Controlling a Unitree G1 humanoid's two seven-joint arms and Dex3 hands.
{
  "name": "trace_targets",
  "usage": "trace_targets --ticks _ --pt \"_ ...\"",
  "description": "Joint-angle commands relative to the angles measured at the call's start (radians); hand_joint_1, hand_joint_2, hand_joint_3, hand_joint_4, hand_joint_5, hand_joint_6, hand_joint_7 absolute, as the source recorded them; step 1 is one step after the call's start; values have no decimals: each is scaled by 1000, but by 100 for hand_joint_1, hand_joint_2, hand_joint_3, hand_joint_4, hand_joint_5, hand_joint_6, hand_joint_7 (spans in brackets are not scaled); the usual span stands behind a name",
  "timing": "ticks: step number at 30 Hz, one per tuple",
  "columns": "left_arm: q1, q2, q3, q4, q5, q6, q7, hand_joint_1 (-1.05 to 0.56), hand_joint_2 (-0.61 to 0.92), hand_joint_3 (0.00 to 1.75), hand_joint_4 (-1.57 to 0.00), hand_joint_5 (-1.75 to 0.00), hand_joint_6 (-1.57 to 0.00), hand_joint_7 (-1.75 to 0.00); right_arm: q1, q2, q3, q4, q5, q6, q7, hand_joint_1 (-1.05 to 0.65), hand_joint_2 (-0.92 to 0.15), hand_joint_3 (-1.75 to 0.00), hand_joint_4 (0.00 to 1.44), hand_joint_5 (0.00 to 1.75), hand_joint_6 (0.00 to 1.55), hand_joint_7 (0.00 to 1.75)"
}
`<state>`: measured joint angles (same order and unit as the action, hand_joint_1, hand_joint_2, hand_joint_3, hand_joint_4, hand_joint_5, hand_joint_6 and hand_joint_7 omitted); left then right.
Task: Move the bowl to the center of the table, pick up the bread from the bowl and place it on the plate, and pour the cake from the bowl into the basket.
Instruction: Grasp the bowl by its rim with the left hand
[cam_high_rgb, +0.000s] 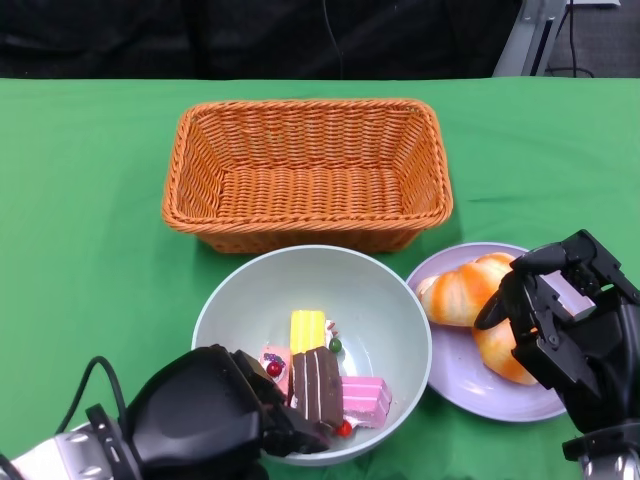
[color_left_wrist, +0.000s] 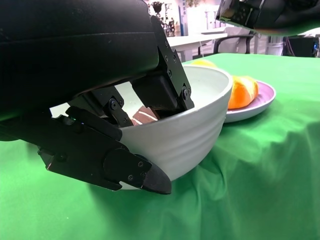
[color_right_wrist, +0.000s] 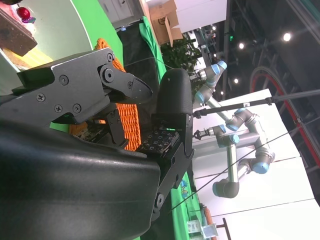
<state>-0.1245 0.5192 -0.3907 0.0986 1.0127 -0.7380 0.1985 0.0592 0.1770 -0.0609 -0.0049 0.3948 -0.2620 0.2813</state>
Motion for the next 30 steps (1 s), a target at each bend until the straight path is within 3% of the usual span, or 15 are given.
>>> trace_targets --ticks 1,3,10,20,22,24,26,30 --pt "9 16 -11 -11 -6 15 -7 -45 81 0 -97 0 -89 0 2 -2 -9 6 -1 -17 -7 -10 -72 -76 74 161 75 115" --pt "4 11 -20 -2 -8 21 -6 -45 81 0 -97 0 -89 0 1 1 -9 9 -5 -21 -12 -10 -72 -76 74 161 75 115" --pt "-35 -12 -50 78 -7 5 82 -31 77 0 -133 -10 -124 -7 1 11 -9 15 -22 -45 -28 -9 -69 -81 76 158 76 112" --pt "-73 -8 -60 156 -11 16 140 -24 77 0 -138 -15 -133 -6 3 11 -4 15 -20 -46 -28 -8 -62 -94 75 160 75 114" --pt "-96 0 -47 214 -31 7 166 -17 80 0 -104 -85 -133 -5 6 17 -4 10 -14 -37 -36 -9 -60 -95 78 156 78 111" --pt "-121 10 -41 262 -55 -12 178 -15 83 1 -87 -117 -132 -4 6 13 -2 13 -12 -41 -26 -8 -61 -95 76 158 76 112" --pt "-142 18 -39 302 -76 -36 183 -13 86 1 -80 -131 -132 -4 7 11 0 12 -17 -42 -27 -8 -62 -95 74 160 75 114" --pt "-158 22 -42 330 -87 -54 187 -12 88 1 -77 -136 -132 -5 8 11 0 11 -20 -43 -30 -7 -61 -95 74 160 74 115"
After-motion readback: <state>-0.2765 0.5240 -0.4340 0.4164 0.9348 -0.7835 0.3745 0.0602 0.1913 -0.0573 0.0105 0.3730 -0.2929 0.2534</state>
